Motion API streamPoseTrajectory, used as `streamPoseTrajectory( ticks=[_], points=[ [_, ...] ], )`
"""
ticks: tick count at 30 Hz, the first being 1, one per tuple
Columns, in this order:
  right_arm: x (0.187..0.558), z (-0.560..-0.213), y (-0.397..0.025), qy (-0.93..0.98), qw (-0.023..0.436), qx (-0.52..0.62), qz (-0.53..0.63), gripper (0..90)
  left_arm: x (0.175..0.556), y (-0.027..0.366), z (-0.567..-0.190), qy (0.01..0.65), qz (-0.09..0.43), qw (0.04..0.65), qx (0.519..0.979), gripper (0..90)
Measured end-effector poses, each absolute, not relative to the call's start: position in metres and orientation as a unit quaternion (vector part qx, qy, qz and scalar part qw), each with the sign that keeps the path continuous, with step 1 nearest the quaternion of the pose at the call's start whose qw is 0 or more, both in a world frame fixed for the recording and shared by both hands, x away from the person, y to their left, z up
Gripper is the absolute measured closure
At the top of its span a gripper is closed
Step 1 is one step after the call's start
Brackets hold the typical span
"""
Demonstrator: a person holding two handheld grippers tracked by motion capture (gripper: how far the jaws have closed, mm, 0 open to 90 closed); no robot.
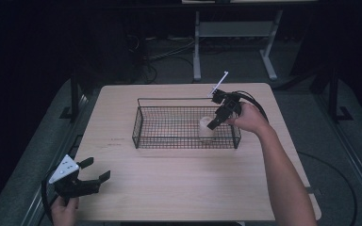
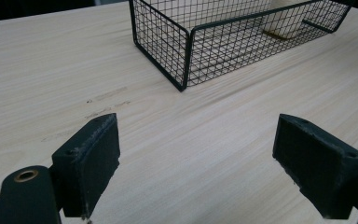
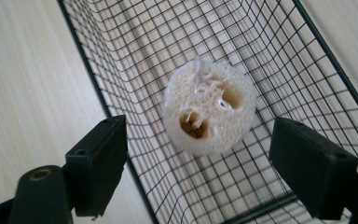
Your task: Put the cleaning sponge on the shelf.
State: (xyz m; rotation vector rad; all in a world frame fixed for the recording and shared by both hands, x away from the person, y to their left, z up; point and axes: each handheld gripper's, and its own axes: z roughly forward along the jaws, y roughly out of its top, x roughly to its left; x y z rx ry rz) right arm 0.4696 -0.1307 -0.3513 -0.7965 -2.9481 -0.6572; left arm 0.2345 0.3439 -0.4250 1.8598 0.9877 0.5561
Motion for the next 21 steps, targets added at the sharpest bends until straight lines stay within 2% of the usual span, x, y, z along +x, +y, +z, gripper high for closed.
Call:
streamPoseTrajectory(
  ticks=[14, 21],
  points=[
    [0.439, -0.326, -0.140, -0.949, -0.009, -0.227, -0.221, 18.6, 0.234, 0.342, -0.425, 0.399, 0.227, 0.462, 0.759, 13.9],
    [0.428, -0.324, -0.145, -0.950, -0.008, -0.221, -0.222, 18.7, 0.234, 0.342, -0.425, 0.399, 0.227, 0.463, 0.758, 14.0]
  ],
)
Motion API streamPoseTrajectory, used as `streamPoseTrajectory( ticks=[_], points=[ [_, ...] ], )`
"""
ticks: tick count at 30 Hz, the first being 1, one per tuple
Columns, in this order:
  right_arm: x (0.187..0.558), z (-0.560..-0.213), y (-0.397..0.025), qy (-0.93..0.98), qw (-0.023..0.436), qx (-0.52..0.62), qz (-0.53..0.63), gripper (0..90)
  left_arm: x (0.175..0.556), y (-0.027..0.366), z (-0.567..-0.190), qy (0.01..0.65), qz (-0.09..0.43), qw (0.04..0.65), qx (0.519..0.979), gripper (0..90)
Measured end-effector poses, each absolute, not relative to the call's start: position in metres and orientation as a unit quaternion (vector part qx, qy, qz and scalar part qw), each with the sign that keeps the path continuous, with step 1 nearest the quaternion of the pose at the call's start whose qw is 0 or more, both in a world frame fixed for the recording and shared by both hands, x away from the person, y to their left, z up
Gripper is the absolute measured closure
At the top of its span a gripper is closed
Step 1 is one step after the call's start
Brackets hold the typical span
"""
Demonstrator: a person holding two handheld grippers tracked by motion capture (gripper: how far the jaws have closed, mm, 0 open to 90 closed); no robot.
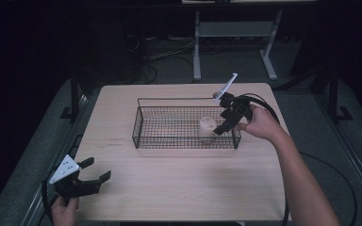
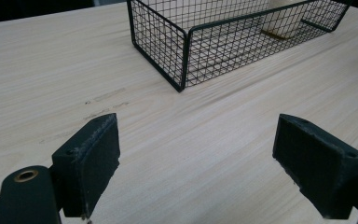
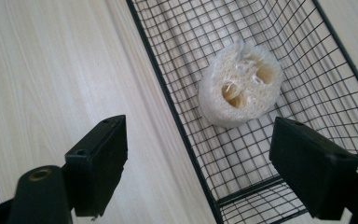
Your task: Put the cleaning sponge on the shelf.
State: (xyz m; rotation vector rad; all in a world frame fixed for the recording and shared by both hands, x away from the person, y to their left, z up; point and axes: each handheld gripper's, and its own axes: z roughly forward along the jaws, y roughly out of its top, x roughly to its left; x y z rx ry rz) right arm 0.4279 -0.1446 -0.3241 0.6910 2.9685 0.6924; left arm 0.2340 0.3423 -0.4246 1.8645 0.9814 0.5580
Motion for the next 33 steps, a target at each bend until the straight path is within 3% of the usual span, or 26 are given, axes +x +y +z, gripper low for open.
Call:
streamPoseTrajectory(
  ticks=[25, 33],
  points=[
    [0.388, -0.334, -0.166, 0.952, 0.007, 0.207, 0.228, 18.5, 0.235, 0.341, -0.426, 0.396, 0.228, 0.457, 0.763, 13.9],
    [0.374, -0.353, -0.174, 0.953, 0.001, 0.204, 0.223, 18.4, 0.234, 0.339, -0.427, 0.396, 0.226, 0.454, 0.766, 13.9]
  ],
)
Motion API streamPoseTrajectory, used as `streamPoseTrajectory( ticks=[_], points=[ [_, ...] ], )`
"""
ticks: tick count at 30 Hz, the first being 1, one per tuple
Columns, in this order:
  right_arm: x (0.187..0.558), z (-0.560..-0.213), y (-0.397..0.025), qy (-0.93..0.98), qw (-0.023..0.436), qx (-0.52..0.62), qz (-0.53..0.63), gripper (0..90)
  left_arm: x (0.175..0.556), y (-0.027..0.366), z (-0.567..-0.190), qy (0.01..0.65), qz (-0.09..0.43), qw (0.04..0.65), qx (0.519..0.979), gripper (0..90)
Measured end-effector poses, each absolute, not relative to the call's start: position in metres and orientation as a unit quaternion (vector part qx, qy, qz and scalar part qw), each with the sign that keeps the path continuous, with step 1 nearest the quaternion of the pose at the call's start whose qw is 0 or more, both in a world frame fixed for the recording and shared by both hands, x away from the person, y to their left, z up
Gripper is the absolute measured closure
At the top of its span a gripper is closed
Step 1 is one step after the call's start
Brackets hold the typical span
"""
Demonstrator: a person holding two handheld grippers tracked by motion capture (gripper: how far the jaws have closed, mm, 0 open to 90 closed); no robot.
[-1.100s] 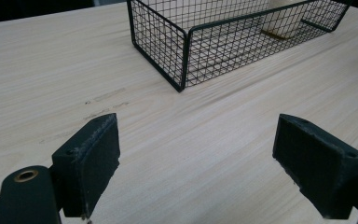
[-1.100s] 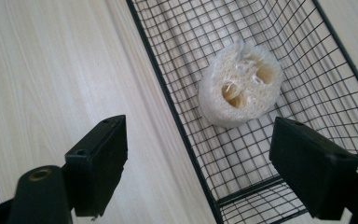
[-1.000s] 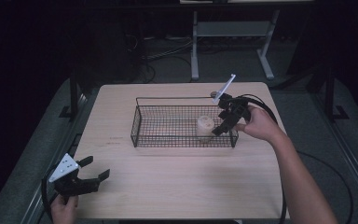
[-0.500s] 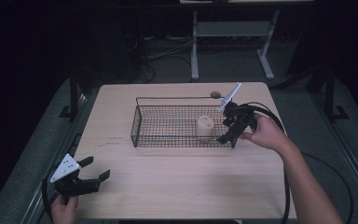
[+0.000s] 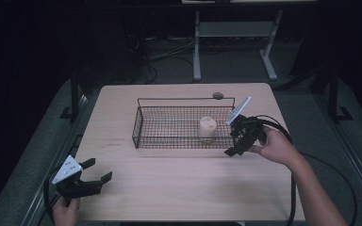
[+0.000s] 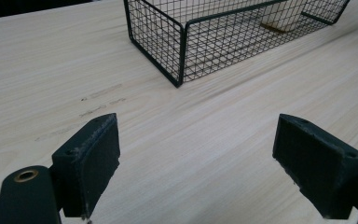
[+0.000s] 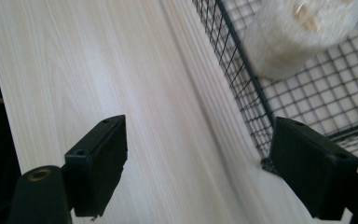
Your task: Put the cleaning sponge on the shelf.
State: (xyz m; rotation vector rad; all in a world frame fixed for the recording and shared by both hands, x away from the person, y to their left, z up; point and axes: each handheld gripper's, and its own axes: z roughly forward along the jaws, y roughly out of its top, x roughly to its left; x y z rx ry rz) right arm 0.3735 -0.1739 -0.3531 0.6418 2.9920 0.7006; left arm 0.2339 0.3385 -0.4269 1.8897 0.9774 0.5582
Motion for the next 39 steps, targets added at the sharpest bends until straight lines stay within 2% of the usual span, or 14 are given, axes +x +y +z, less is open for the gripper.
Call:
streamPoseTrajectory(
  ticks=[22, 39],
  points=[
    [0.332, -0.386, -0.228, 0.937, 0.005, 0.249, 0.245, 18.6, 0.230, 0.337, -0.424, 0.390, 0.233, 0.457, 0.765, 13.9],
    [0.310, -0.402, -0.245, 0.932, -0.006, 0.266, 0.247, 18.0, 0.230, 0.336, -0.426, 0.391, 0.230, 0.458, 0.764, 14.0]
  ],
)
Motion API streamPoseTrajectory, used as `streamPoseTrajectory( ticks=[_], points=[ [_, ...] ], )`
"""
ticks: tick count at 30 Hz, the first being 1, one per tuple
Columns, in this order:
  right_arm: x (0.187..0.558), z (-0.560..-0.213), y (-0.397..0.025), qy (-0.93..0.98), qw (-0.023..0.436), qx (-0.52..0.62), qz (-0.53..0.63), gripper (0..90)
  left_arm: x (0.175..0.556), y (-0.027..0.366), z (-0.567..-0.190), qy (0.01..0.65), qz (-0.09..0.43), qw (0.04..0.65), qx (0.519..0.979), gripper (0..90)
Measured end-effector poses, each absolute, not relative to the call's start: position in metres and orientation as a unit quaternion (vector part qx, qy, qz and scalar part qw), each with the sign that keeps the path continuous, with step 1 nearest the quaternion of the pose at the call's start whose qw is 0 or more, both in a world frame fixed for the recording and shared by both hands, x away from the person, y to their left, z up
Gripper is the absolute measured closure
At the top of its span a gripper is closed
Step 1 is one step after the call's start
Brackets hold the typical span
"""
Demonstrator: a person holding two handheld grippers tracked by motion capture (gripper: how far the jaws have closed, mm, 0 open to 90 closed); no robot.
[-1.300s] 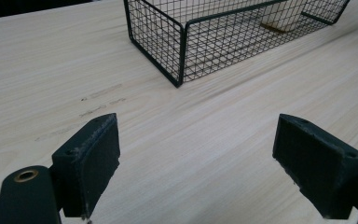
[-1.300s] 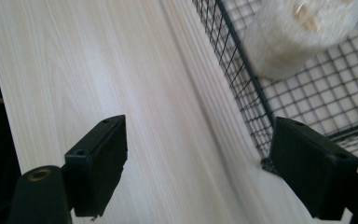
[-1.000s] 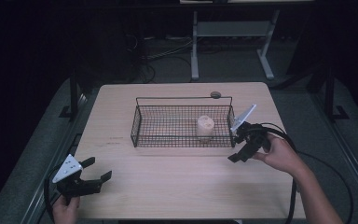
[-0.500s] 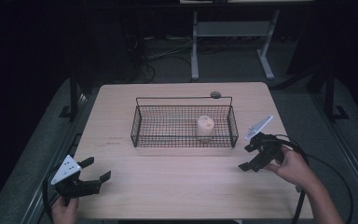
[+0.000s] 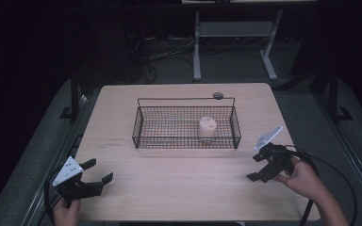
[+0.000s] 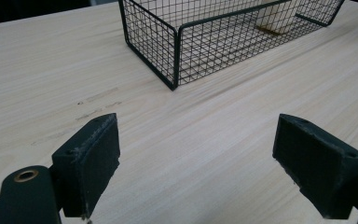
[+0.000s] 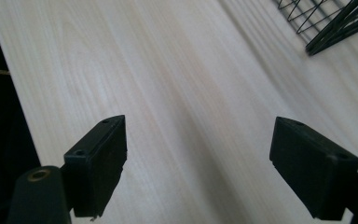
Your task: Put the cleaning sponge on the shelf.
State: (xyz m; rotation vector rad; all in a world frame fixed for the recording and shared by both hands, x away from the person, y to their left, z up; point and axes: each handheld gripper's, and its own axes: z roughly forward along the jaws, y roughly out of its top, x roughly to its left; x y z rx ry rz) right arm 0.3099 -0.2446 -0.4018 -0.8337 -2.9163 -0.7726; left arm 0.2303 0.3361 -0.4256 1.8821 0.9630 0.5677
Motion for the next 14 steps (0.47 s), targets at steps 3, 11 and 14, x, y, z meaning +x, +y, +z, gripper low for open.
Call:
streamPoseTrajectory(
  ticks=[3, 11, 14],
  points=[
    [0.303, -0.404, -0.248, -0.931, 0.007, -0.268, -0.249, 18.0, 0.231, 0.337, -0.426, 0.391, 0.231, 0.458, 0.764, 13.9],
    [0.289, -0.411, -0.252, -0.931, 0.010, -0.268, -0.249, 17.8, 0.231, 0.338, -0.426, 0.392, 0.232, 0.456, 0.764, 14.0],
    [0.286, -0.411, -0.252, -0.931, 0.012, -0.267, -0.251, 17.7, 0.232, 0.337, -0.426, 0.391, 0.231, 0.457, 0.765, 13.9]
  ],
)
